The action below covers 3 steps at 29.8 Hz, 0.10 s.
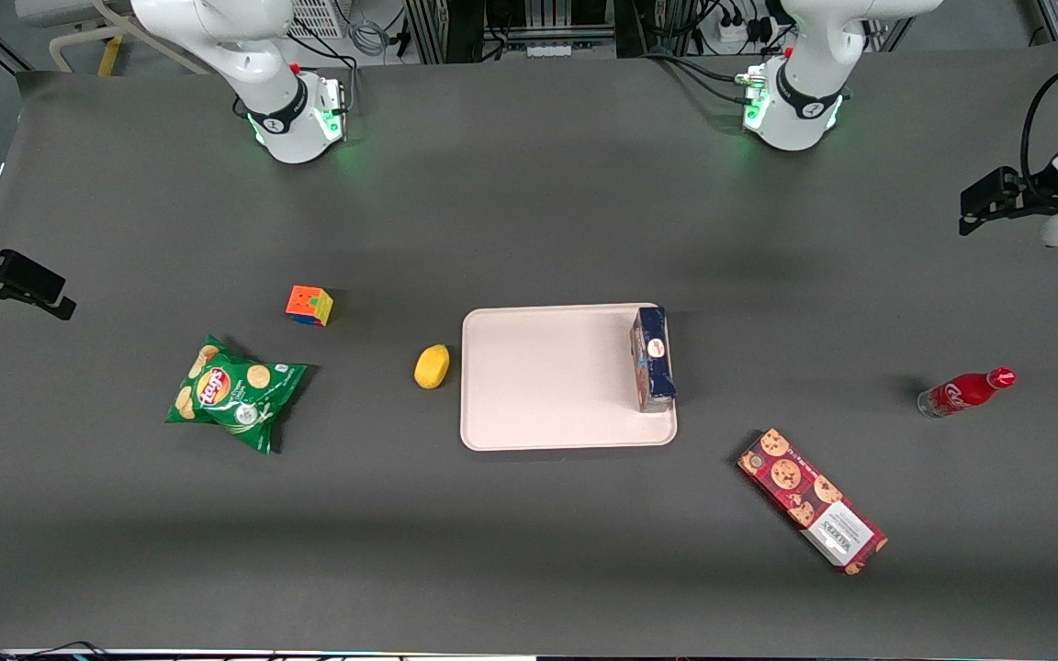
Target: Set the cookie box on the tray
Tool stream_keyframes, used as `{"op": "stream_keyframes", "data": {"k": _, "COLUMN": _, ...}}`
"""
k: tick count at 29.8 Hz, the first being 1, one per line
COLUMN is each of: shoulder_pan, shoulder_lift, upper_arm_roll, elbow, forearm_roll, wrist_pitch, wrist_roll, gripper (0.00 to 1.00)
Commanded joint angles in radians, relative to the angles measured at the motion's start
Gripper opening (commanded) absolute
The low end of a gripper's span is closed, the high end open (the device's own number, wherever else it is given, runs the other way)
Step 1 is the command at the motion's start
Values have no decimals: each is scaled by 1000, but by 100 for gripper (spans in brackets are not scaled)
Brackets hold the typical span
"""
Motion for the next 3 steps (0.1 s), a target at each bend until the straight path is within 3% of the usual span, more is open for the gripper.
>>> {"op": "stream_keyframes", "data": {"k": 1, "shoulder_pan": -4, "shoulder_lift": 2, "upper_arm_roll": 0, "elbow": 25, "forearm_roll": -9, "wrist_pitch": -29, "wrist_roll": 0, "gripper": 100}}
{"op": "stream_keyframes", "data": {"k": 3, "shoulder_pan": -4, "shoulder_lift": 5, "upper_arm_roll": 0, "elbow": 25, "forearm_roll": -8, "wrist_pitch": -23, "wrist_roll": 0, "gripper": 100}}
